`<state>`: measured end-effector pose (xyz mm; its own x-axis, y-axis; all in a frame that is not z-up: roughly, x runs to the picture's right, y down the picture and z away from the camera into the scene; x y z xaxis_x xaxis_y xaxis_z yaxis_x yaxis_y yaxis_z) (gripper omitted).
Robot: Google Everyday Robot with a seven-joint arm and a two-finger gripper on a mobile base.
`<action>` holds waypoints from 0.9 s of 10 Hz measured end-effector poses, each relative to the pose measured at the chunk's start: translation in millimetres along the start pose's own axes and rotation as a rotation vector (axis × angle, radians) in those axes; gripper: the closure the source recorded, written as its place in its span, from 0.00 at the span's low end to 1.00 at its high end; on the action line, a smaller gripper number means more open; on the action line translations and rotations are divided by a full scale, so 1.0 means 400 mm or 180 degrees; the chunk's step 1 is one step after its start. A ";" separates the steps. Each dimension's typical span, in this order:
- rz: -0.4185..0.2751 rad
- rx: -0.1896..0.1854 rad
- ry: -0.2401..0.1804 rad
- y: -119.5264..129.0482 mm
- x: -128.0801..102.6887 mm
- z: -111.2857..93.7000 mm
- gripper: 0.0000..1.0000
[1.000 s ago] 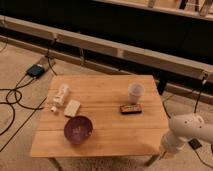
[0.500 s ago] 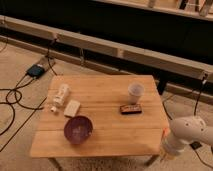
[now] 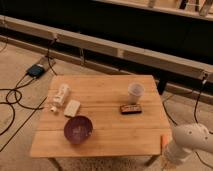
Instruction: Drag the pepper across the table
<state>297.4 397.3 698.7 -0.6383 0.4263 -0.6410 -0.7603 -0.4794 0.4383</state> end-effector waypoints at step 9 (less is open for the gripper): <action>0.0269 -0.0048 0.0088 -0.118 0.107 0.041 1.00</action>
<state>304.1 450.7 661.0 -0.6964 0.3625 -0.6193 -0.7018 -0.5244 0.4822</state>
